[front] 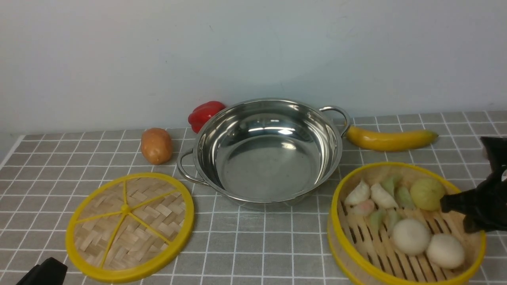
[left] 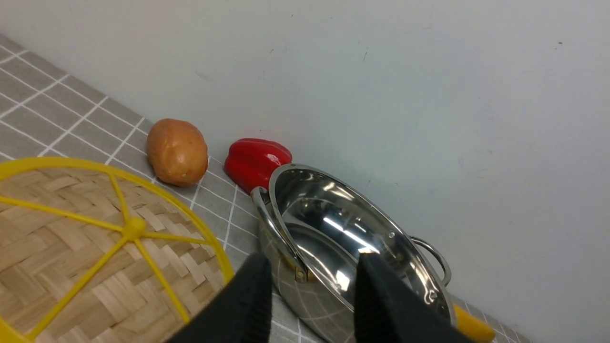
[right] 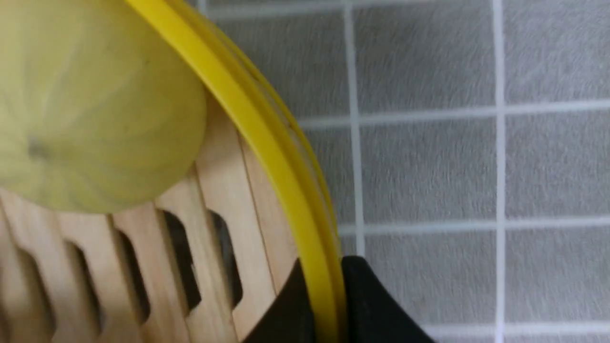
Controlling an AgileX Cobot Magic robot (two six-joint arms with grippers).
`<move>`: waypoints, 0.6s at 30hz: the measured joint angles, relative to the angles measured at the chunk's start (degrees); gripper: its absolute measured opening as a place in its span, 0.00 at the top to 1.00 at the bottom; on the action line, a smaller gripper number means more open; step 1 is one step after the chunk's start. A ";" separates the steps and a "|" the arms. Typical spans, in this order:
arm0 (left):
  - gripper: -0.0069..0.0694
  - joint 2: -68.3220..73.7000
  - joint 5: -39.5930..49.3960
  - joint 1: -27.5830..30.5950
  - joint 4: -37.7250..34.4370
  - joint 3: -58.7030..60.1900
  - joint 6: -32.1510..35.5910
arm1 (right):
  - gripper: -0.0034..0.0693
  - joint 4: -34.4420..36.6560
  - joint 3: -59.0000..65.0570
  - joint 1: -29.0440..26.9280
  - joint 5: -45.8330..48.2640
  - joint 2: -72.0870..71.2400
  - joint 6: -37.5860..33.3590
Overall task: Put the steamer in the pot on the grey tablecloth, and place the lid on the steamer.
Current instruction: 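Reach for and grasp the rim of the bamboo steamer holding the buns with the right gripper, then place the bamboo steamer basket of food into the steel pot with the right gripper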
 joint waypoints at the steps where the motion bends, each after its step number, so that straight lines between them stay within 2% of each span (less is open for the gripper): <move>1: 0.59 0.00 0.00 0.00 0.00 0.00 0.00 | 0.87 0.00 0.00 0.00 1.24 -0.39 -0.27; 9: 0.59 0.00 0.00 0.00 0.00 0.00 0.00 | 0.87 -0.41 -2.65 0.00 15.13 -7.80 -2.95; 13: 0.59 0.00 0.00 0.00 0.00 0.00 0.00 | 0.87 1.97 -11.40 0.00 21.03 -10.60 -6.08; 18: 0.59 0.00 0.00 0.00 0.00 0.00 0.00 | 0.87 7.40 -22.50 0.37 22.17 -8.69 -8.21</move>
